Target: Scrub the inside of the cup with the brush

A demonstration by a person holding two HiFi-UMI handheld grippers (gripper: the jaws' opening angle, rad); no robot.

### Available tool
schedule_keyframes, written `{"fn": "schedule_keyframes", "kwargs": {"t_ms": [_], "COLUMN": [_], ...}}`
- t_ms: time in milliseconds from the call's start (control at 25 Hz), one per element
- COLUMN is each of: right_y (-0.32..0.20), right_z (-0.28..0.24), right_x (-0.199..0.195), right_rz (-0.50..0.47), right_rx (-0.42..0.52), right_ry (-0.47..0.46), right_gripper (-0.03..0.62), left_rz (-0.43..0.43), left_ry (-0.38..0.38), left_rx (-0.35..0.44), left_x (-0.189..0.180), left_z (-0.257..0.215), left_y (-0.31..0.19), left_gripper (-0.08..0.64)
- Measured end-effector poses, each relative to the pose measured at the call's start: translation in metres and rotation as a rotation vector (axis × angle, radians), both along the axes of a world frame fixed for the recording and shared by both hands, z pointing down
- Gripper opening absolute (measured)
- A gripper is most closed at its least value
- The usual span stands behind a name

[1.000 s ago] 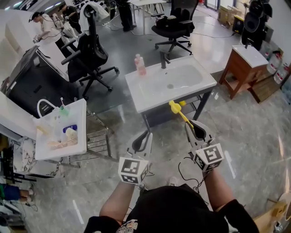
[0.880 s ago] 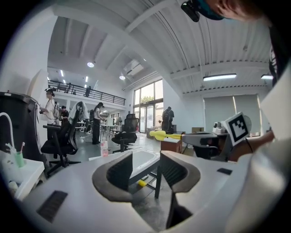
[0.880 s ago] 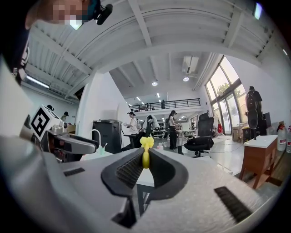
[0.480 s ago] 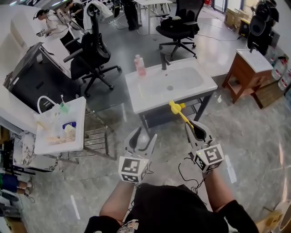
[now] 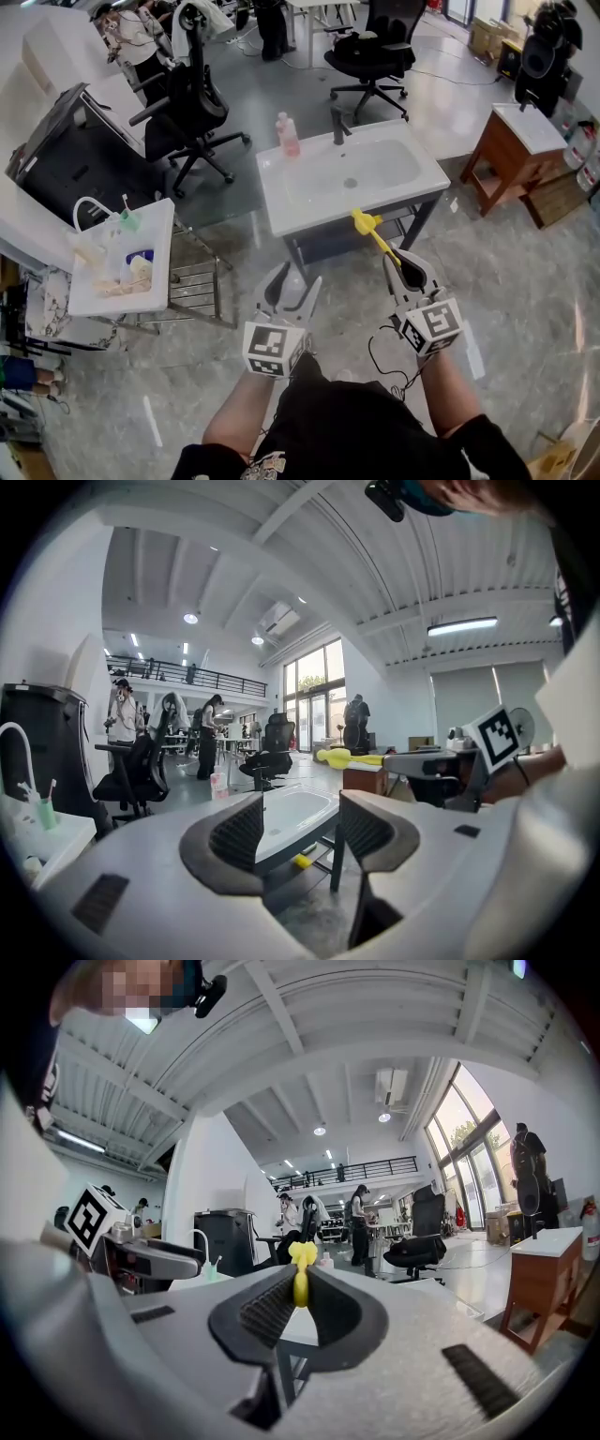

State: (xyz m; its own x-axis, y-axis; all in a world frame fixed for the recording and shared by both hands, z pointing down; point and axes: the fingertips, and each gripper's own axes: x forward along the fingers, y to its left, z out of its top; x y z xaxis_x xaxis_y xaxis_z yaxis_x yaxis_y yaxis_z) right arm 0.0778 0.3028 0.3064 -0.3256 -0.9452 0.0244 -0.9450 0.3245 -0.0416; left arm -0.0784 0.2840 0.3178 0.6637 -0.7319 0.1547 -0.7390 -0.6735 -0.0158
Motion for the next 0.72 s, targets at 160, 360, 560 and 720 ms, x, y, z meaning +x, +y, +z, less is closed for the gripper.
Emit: {"fn": "schedule_keyframes", "kwargs": {"t_ms": [160,360,560,720], "right_y": [-0.015,-0.035,-0.064,-0.092], "right_z": [0.004,0.009,0.012,0.013], "right_x": [0.008,0.013,0.017,0.018], "right_rz": [0.009,0.028,0.047,0.070], "right_rx": [-0.004,-0.008,-0.020,-0.026], "right_ry": [0.005,0.006,0.015,0.014], "right_gripper": [0.038,0.038,0.038,0.038], "left_rz": [-0.002,0.008,0.034,0.049], "left_ry": [-0.005,0.000,0.010,0.019], "left_rx": [-0.003,-0.001,-0.018,-0.026], "left_x": [0.003,0.006,0.012,0.012], "left_z": [0.007,0.013,0.016,0.019], "left_y": [-0.018,-0.043,-0.075,-0.107], "left_gripper": [0.229,0.229,0.229,0.229]}}
